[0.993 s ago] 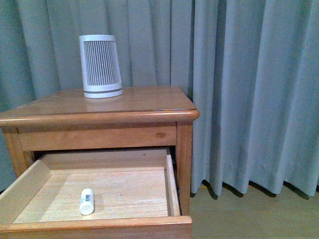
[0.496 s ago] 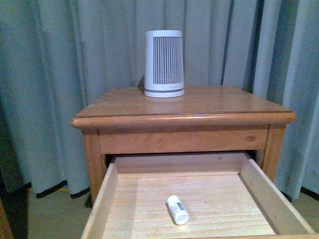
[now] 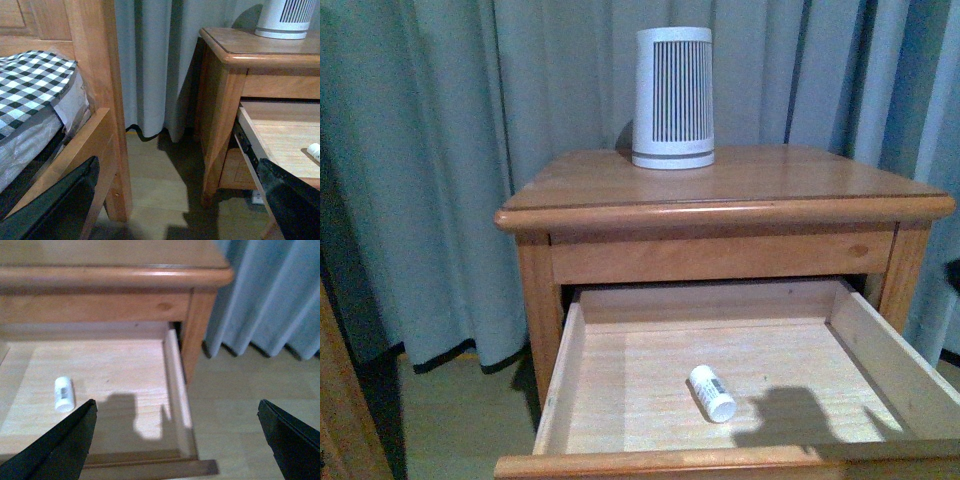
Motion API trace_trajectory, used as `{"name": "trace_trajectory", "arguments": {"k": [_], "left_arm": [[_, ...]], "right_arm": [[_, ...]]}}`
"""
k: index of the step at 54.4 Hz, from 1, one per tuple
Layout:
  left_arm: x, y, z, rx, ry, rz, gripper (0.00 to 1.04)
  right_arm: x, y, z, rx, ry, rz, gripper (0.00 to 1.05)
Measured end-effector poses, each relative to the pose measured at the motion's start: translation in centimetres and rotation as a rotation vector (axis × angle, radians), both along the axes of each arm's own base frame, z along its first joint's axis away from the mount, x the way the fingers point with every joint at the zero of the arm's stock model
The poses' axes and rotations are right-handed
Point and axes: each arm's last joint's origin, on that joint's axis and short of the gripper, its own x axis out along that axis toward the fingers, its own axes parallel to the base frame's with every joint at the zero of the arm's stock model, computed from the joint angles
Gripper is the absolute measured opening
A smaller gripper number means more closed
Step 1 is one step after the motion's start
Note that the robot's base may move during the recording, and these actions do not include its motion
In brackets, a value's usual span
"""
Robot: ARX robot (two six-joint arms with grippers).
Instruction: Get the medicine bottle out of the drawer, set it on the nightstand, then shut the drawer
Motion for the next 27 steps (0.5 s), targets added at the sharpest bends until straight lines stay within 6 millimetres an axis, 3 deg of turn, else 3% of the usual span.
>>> {"name": "trace_trajectory", "arguments": {"k": [12, 27], "left_arm": [[0.0, 0.0, 0.0, 0.000, 0.000, 0.000, 0.98], [0.0, 0.0, 0.0, 0.000, 0.000, 0.000, 0.98]], "right_arm": [[7.1, 3.9, -2.4, 0.055, 0.186, 0.074, 0.98], [12.5, 7.6, -7.0, 0.090, 0.308, 0.111, 0.98]]}}
